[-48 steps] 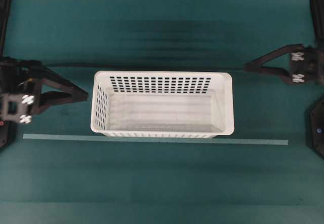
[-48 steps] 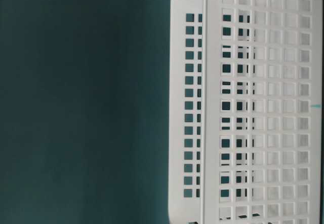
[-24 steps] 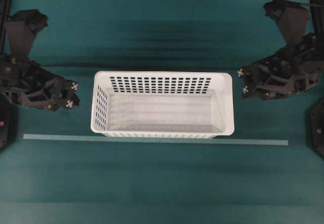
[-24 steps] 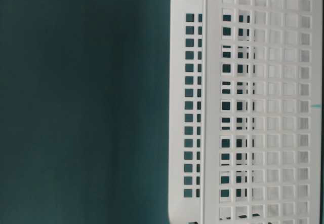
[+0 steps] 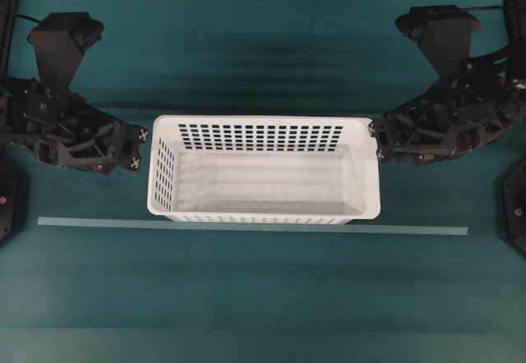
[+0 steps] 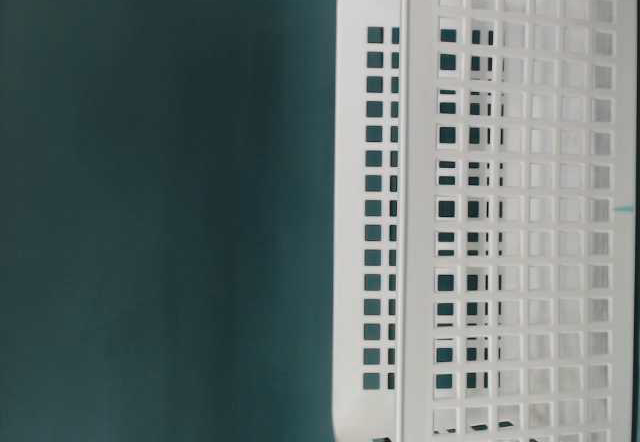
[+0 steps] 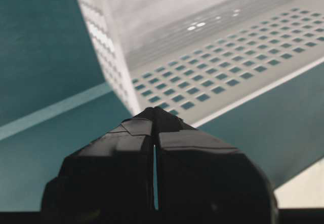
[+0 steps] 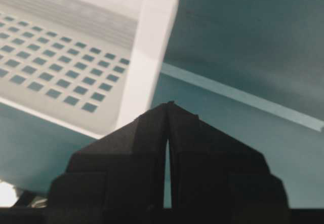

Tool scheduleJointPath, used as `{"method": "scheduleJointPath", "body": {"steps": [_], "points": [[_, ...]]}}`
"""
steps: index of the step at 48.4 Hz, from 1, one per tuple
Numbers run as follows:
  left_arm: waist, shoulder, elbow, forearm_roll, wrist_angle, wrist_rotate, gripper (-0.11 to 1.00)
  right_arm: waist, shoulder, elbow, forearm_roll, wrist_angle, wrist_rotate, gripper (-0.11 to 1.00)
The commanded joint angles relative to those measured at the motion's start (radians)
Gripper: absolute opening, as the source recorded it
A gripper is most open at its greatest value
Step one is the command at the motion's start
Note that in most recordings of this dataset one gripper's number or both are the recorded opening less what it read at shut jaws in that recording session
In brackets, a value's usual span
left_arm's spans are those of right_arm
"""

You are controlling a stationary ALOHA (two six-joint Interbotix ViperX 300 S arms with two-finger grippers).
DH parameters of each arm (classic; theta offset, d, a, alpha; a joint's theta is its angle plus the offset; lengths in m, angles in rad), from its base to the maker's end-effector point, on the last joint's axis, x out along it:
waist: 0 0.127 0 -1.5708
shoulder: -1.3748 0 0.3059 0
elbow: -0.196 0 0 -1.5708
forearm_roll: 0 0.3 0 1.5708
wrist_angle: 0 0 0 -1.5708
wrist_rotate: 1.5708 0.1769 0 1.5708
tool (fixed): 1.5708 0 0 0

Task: Lift the white basket with both hands.
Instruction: 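Move both grippers inward toward the short ends of the white basket, then lower both grippers onto the basket's end rims and close them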

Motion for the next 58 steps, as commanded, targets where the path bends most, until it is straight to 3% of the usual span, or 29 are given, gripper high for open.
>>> {"method": "scheduleJointPath", "body": {"steps": [1, 10, 17, 21, 25, 31, 37, 46, 58], "points": [[-0.006, -0.003, -0.006, 0.005, -0.009, 0.005, 0.01, 0.009, 0.025, -0.003, 0.002, -0.026, 0.005, 0.0], [-0.014, -0.005, -0.002, 0.005, -0.015, 0.003, 0.19, 0.009, 0.025, 0.003, 0.014, -0.086, 0.008, 0.07], [-0.018, 0.002, -0.002, 0.005, -0.018, 0.003, 0.55, 0.011, 0.032, 0.012, 0.026, -0.094, 0.008, 0.29], [-0.023, 0.011, 0.0, 0.005, -0.018, 0.002, 0.8, 0.011, 0.034, 0.023, 0.037, -0.1, 0.008, 0.48], [-0.025, 0.02, 0.002, 0.005, -0.018, 0.003, 0.96, 0.008, 0.04, 0.038, 0.061, -0.1, 0.009, 0.69], [-0.021, 0.031, 0.008, 0.005, -0.031, 0.002, 0.94, 0.006, 0.06, 0.048, 0.081, -0.109, 0.011, 0.91], [-0.017, 0.051, 0.017, 0.003, -0.055, 0.0, 0.94, 0.002, 0.097, 0.044, 0.081, -0.129, 0.048, 0.91], [-0.002, 0.104, 0.023, 0.005, -0.1, -0.006, 0.94, 0.0, 0.172, 0.048, 0.075, -0.186, 0.181, 0.9], [0.008, 0.229, 0.037, 0.003, -0.172, -0.011, 0.94, 0.023, 0.239, 0.078, 0.074, -0.288, 0.207, 0.9]]}}
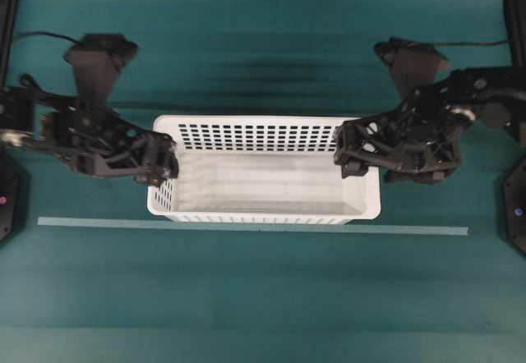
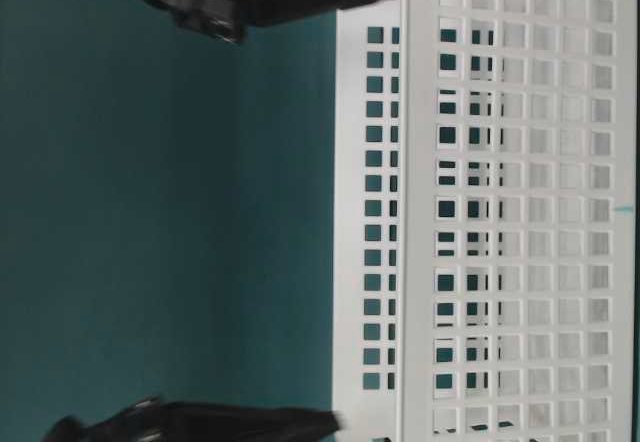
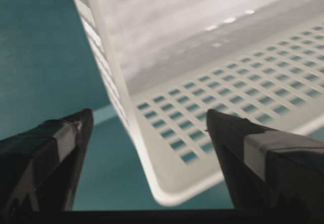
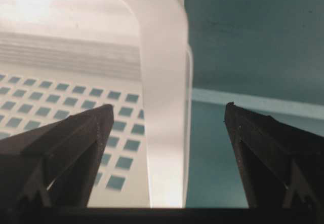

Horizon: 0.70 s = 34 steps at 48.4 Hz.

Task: Lift the white basket with both hands.
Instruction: 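Lower both grippers onto the basket's end rims and close them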

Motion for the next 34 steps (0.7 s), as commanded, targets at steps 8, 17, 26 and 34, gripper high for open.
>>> {"method": "scheduleJointPath", "body": {"steps": [8, 17, 26, 34], "points": [[0.0, 0.127, -0.003, 0.005, -0.075, -0.005, 0.94, 0.009, 0.074, 0.02, -0.009, -0.077, 0.028, 0.9], [0.0, 0.181, -0.003, 0.003, -0.097, -0.009, 0.94, 0.009, 0.1, 0.034, -0.009, -0.115, 0.052, 0.9], [-0.002, 0.199, 0.002, 0.005, -0.098, -0.054, 0.94, 0.012, 0.107, 0.034, -0.011, -0.127, 0.057, 0.9], [-0.005, 0.198, 0.023, 0.003, -0.13, -0.075, 0.94, 0.009, 0.115, 0.034, -0.011, -0.127, 0.057, 0.9]]}}
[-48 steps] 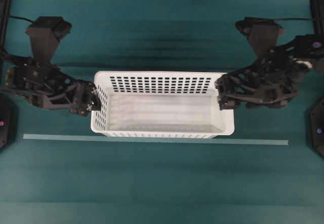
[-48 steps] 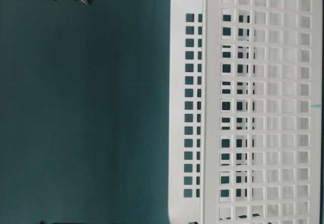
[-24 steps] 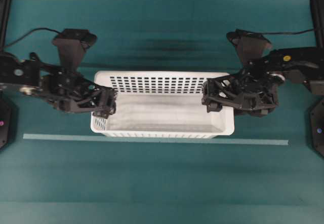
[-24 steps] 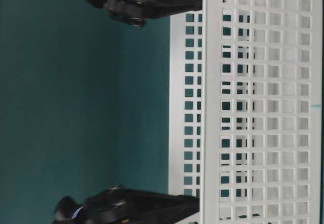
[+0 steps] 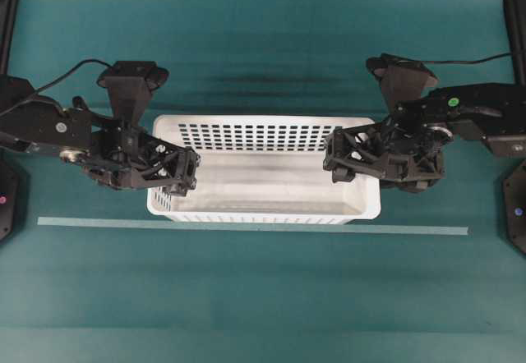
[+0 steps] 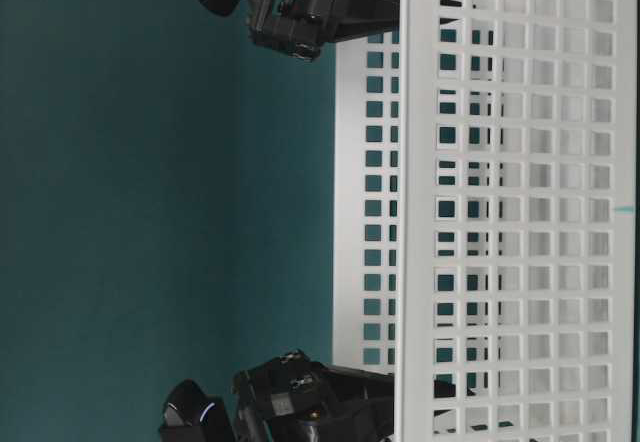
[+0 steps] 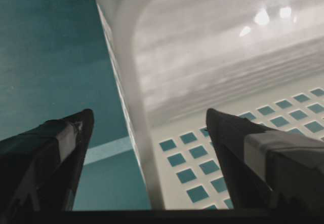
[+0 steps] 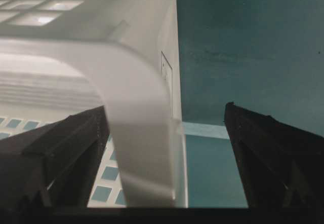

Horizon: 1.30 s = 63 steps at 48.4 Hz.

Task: Lift the white basket with both hands.
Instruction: 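Lower both grippers onto the basket's end rims and close them, then lift the basket with both grippers and pull it back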

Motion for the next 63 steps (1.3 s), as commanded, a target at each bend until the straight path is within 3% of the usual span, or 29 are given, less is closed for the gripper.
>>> {"method": "scheduleJointPath", "body": {"steps": [1, 11, 17, 21, 28, 31, 63], "points": [[-0.005, 0.015, 0.005, 0.002, -0.02, -0.005, 0.94, 0.003, 0.032, -0.006, -0.002, -0.005, 0.002, 0.9], [-0.009, 0.017, 0.012, 0.002, -0.028, -0.008, 0.92, 0.003, 0.034, -0.005, -0.002, -0.011, 0.0, 0.9], [-0.008, 0.026, 0.012, 0.002, -0.028, -0.008, 0.84, 0.003, 0.04, -0.005, -0.002, -0.021, 0.003, 0.83], [-0.011, 0.031, 0.012, 0.002, -0.028, -0.009, 0.68, 0.003, 0.043, -0.009, 0.003, -0.025, 0.005, 0.65], [-0.011, 0.037, 0.015, 0.002, -0.028, -0.006, 0.27, 0.003, 0.048, -0.015, 0.003, -0.02, 0.005, 0.24], [-0.011, 0.037, 0.015, 0.003, -0.029, -0.006, 0.14, 0.003, 0.049, -0.015, 0.003, -0.02, 0.005, 0.17], [-0.014, -0.014, -0.028, 0.002, -0.028, 0.003, 0.13, 0.002, 0.006, -0.055, 0.0, 0.028, -0.012, 0.17]]}}
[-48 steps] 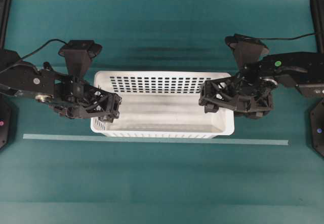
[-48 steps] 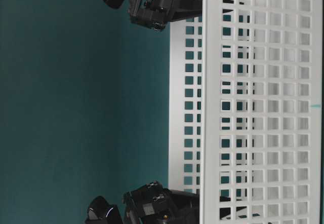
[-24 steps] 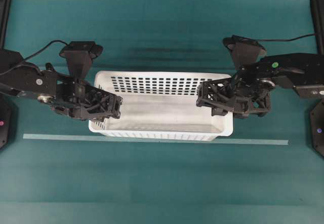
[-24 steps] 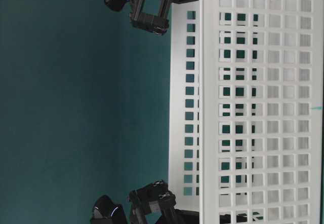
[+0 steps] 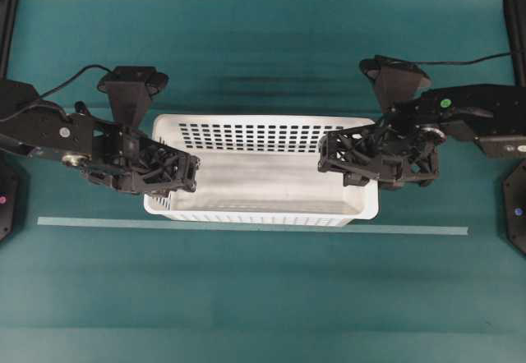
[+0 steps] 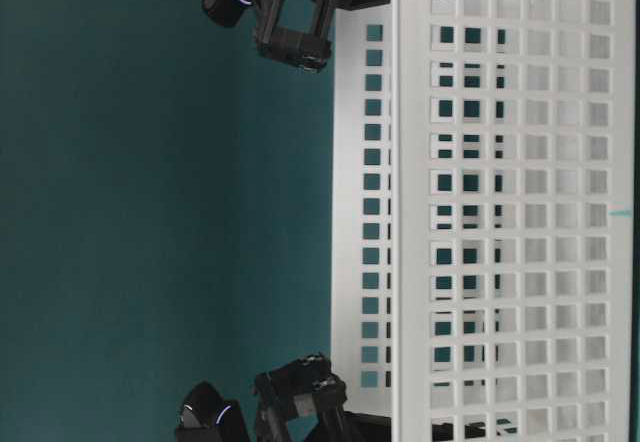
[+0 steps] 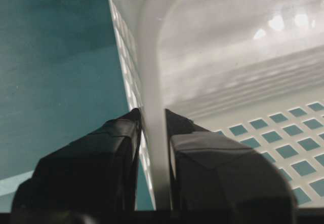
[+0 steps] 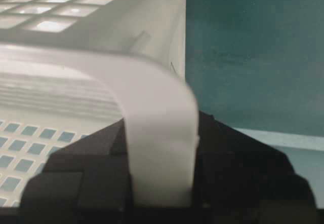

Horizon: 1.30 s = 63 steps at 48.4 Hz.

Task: Lift the white basket with both hands.
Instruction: 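Lift the basket with both grippers and pull it back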

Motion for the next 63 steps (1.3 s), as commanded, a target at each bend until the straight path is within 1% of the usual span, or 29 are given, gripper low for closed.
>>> {"method": "scheduleJointPath", "body": {"steps": [1, 8, 13, 18, 23, 28, 34, 41, 55, 63], "points": [[-0.005, -0.028, -0.035, 0.003, -0.002, 0.012, 0.13, -0.002, -0.014, -0.035, -0.003, 0.025, -0.006, 0.17], [-0.006, -0.081, -0.064, 0.003, 0.034, 0.014, 0.13, -0.008, -0.067, -0.075, -0.003, 0.121, -0.005, 0.17], [-0.009, -0.127, -0.103, 0.003, 0.081, 0.014, 0.13, -0.011, -0.106, -0.109, -0.005, 0.195, -0.002, 0.17], [-0.011, -0.164, -0.152, 0.003, 0.167, 0.015, 0.12, -0.012, -0.138, -0.141, -0.003, 0.235, 0.0, 0.17], [-0.009, -0.202, -0.215, 0.003, 0.284, 0.02, 0.12, -0.014, -0.172, -0.179, -0.003, 0.273, 0.002, 0.17], [-0.009, -0.232, -0.268, 0.003, 0.347, 0.031, 0.12, -0.014, -0.202, -0.222, 0.0, 0.33, 0.003, 0.17], [-0.011, -0.268, -0.33, 0.005, 0.387, 0.031, 0.12, -0.012, -0.238, -0.279, 0.002, 0.423, 0.009, 0.17], [-0.011, -0.285, -0.413, 0.005, 0.422, 0.032, 0.12, -0.012, -0.262, -0.37, 0.002, 0.497, 0.011, 0.17], [-0.02, -0.282, -0.558, 0.003, 0.517, 0.034, 0.12, -0.008, -0.272, -0.52, 0.003, 0.563, 0.017, 0.17], [-0.026, -0.284, -0.644, 0.003, 0.535, 0.038, 0.12, -0.006, -0.273, -0.597, 0.003, 0.629, 0.015, 0.17]]}}
